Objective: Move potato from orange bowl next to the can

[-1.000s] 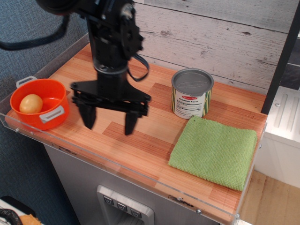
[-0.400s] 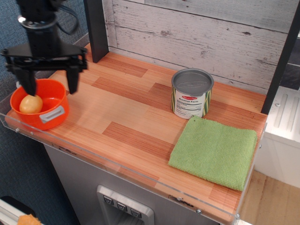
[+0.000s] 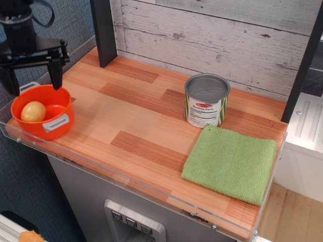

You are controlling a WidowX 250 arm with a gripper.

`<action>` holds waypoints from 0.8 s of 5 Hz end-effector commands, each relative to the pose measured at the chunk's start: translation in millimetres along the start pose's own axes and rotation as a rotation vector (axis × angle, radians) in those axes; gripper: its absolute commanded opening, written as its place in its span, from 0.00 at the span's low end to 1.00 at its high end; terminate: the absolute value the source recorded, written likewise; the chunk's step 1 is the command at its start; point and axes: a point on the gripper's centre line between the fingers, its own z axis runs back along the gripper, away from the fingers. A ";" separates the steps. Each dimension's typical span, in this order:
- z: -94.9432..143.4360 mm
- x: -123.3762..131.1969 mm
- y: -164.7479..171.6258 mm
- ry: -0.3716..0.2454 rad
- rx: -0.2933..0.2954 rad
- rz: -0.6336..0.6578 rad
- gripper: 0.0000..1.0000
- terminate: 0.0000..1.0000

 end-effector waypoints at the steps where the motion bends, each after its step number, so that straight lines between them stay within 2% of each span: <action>1: -3.4 15.3 14.4 -0.030 -0.023 0.053 1.00 0.00; 4: -25.3 14.8 8.3 -0.003 -0.016 0.040 1.00 0.00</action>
